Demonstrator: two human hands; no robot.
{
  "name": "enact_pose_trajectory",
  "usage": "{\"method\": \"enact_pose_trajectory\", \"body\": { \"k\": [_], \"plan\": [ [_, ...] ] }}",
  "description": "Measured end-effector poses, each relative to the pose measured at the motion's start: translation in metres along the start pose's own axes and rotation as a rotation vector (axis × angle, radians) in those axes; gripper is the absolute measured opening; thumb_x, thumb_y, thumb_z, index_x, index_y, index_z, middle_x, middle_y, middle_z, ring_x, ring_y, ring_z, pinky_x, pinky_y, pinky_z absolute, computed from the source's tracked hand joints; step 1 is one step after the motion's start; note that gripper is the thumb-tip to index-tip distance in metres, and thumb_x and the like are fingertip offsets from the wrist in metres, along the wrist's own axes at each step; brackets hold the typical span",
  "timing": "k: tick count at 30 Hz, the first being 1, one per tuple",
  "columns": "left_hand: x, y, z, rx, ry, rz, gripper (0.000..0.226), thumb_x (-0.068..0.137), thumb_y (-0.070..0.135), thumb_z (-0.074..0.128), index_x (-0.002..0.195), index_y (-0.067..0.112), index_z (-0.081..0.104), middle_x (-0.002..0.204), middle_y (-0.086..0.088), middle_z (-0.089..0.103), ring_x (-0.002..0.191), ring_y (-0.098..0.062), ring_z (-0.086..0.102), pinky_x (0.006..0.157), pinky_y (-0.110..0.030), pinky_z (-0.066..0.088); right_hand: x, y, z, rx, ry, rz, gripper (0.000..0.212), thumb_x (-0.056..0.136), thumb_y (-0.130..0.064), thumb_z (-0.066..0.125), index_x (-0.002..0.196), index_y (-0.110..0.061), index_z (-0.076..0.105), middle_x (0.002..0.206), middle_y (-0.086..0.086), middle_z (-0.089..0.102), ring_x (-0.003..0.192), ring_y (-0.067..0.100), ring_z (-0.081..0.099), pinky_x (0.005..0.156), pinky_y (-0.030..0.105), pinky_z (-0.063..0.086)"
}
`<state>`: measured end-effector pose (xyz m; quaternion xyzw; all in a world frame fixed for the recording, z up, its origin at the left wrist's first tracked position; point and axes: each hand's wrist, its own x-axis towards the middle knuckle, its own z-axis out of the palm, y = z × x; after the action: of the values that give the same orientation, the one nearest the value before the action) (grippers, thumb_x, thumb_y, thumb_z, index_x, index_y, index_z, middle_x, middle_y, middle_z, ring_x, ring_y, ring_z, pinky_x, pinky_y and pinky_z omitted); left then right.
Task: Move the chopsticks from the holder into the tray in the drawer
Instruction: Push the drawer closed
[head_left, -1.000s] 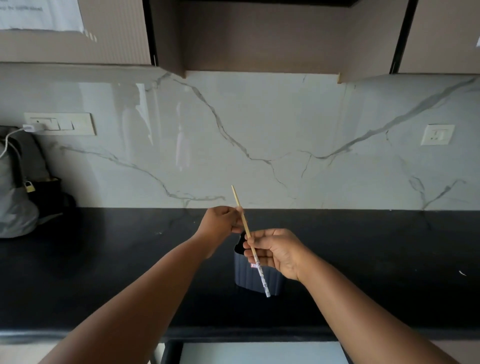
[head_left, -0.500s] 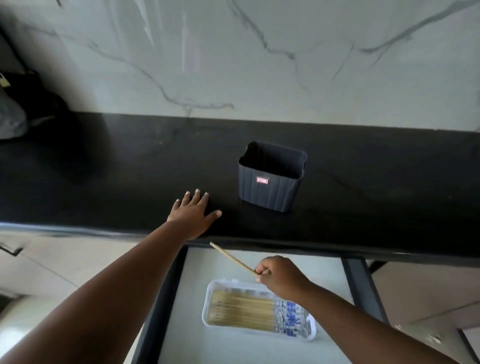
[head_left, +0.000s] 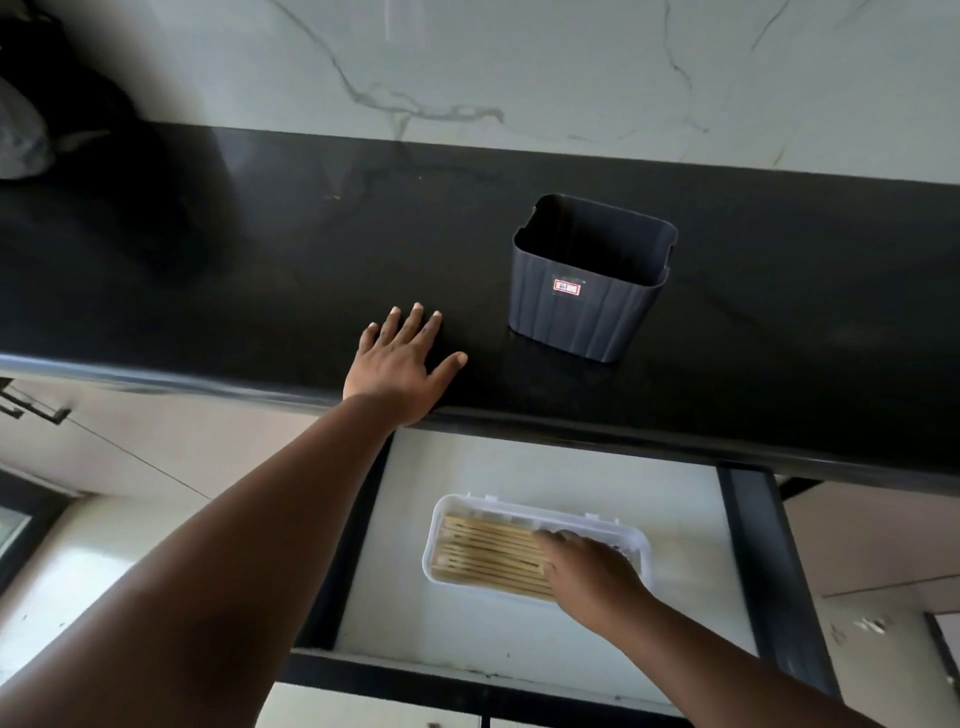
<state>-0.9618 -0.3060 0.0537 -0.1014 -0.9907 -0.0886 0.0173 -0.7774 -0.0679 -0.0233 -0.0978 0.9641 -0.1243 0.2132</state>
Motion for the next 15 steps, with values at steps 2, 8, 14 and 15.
{"method": "enact_pose_trajectory", "body": {
  "k": [2,8,14,15],
  "plan": [
    [0.0,0.0,0.0,0.005,-0.02,0.002,0.08,0.087,0.074,0.013,0.153,0.03,0.01,0.162,0.003,0.004,0.148,-0.019,-0.003,0.12,-0.041,-0.001,-0.009,-0.002,-0.004,0.011,0.03,0.026,0.04,0.099,-0.028,0.041,0.14,-0.024,0.039,0.129,-0.002,0.059,0.112,0.02,0.061,0.087,0.035,0.052],
    [-0.014,-0.001,-0.008,0.015,-0.124,0.067,0.076,0.093,0.067,0.013,0.154,0.022,0.002,0.162,-0.003,-0.004,0.148,-0.022,-0.009,0.119,-0.04,-0.005,-0.055,-0.012,-0.013,0.056,0.267,0.109,0.035,0.097,-0.037,0.04,0.132,-0.036,0.042,0.12,-0.009,0.064,0.1,0.015,0.064,0.073,0.029,0.052],
    [-0.087,-0.006,-0.008,0.058,-0.204,0.156,0.09,0.091,0.069,0.026,0.15,0.016,-0.015,0.158,-0.007,-0.022,0.143,-0.024,-0.024,0.114,-0.039,-0.013,-0.106,-0.028,-0.014,0.033,0.455,0.142,0.035,0.097,-0.039,0.046,0.13,-0.032,0.055,0.116,-0.01,0.069,0.096,0.014,0.067,0.073,0.024,0.049],
    [-0.103,-0.005,-0.007,0.04,-0.233,0.157,0.093,0.09,0.071,0.027,0.149,0.016,-0.019,0.156,-0.007,-0.027,0.14,-0.023,-0.027,0.112,-0.038,-0.013,-0.114,-0.03,-0.015,0.021,0.487,0.121,0.032,0.096,-0.036,0.049,0.126,-0.029,0.059,0.114,-0.009,0.071,0.094,0.015,0.068,0.072,0.025,0.05]
  ]
}}
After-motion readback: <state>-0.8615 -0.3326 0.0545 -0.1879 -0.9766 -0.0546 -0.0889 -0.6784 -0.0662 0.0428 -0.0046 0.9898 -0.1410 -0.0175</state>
